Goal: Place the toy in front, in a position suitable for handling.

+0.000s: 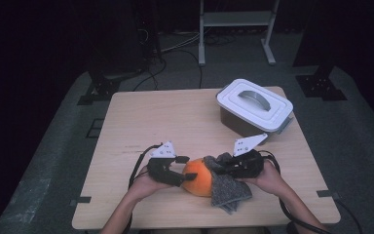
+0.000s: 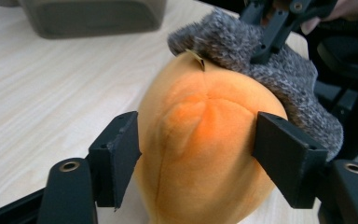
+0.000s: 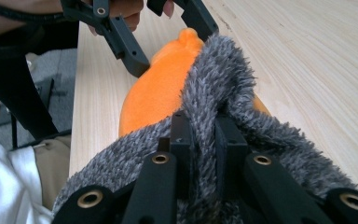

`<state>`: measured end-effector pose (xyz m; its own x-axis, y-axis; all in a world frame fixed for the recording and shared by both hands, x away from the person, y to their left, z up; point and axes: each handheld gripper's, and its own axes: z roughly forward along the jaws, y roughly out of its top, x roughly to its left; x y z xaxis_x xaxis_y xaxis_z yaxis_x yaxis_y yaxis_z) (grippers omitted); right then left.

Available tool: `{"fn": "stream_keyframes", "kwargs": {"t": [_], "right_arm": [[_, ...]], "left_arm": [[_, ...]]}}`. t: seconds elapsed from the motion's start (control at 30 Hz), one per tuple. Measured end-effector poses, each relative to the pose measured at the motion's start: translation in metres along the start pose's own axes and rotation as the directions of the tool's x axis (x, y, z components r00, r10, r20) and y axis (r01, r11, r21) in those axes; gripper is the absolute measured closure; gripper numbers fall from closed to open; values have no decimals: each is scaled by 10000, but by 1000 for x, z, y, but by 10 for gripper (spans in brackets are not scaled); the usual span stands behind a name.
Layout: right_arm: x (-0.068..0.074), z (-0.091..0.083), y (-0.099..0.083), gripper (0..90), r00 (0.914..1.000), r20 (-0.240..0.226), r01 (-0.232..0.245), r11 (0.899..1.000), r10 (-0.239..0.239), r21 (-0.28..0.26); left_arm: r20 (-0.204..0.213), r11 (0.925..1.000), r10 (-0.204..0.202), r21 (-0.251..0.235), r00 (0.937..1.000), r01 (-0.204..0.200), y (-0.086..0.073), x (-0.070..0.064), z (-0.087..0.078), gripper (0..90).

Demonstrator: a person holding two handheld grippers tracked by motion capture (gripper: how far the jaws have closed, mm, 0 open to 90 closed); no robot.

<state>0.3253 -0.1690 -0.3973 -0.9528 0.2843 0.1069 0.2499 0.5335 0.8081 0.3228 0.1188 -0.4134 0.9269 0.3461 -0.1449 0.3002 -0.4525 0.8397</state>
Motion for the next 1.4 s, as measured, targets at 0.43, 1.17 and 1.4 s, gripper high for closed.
{"fn": "stream_keyframes", "kwargs": {"t": [0.43, 1.17, 1.4], "right_arm": [[16, 13, 45, 791, 9889, -102, 1483, 9883, -1480, 346], [-11, -2, 33, 789, 9969, 182, 754, 9938, -771, 819], [-17, -8, 9, 789, 9999, 127, -74, 9996, 71, 274]], "left_arm": [[-167, 9859, 1657, 279, 9860, -1652, 2, -16, 2, 431], [-165, 9880, 1538, 167, 9880, -1535, -2, -12, 3, 434], [-350, 9961, 870, 195, 9956, -864, -3, -6, 3, 334]]}}
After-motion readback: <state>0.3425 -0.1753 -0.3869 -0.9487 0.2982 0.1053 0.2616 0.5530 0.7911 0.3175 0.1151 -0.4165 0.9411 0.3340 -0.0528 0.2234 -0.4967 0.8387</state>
